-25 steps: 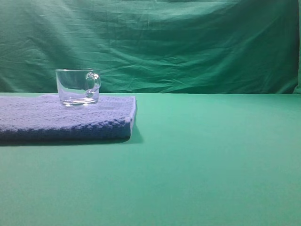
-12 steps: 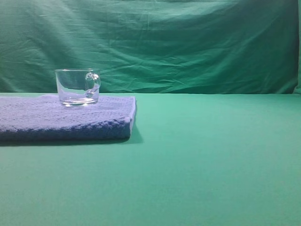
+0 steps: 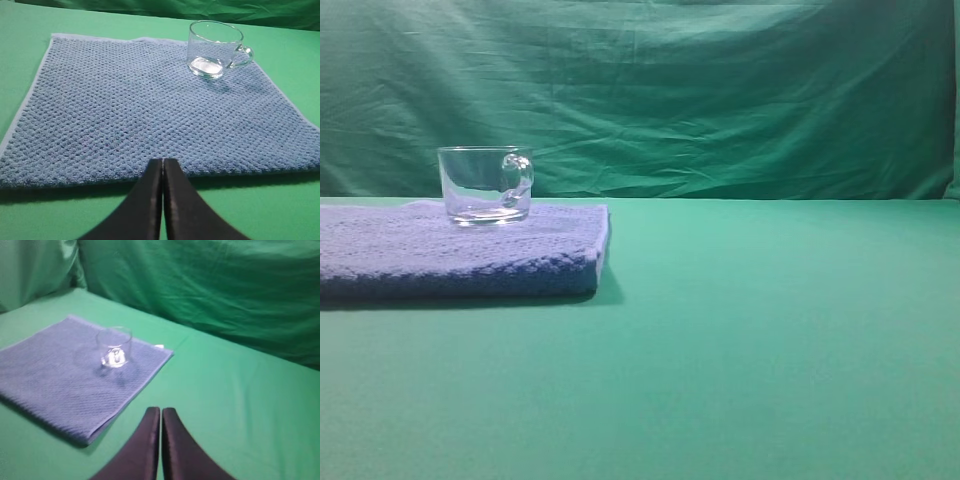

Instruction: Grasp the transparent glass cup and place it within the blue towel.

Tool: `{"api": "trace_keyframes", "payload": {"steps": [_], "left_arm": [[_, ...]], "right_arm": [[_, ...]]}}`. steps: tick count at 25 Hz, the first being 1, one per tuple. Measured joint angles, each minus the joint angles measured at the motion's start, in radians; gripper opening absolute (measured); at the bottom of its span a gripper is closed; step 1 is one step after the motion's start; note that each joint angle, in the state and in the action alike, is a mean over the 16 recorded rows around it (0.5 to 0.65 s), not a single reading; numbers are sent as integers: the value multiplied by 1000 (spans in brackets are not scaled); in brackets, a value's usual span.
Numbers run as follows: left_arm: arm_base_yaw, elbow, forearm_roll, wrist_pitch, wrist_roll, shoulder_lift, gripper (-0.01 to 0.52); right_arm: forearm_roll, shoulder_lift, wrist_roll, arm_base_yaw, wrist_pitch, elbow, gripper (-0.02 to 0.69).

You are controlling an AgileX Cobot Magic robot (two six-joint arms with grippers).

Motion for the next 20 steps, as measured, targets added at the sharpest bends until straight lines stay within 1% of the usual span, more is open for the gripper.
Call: {"api": "trace_keyframes", "payload": {"steps": [5, 9, 14, 20], "left_arm": [[0, 0, 0, 0, 0, 0, 0], [0, 0, 0, 0, 0, 0, 0], [0, 0, 0, 0, 0, 0, 0], [0, 0, 0, 0, 0, 0, 0]], "right_arm": [[0, -105, 0, -156, -49, 143, 0], [0, -169, 0, -237, -62, 242, 0], [1, -212, 0, -292, -76, 340, 0], [1, -223, 0, -308, -87, 408, 0]]}}
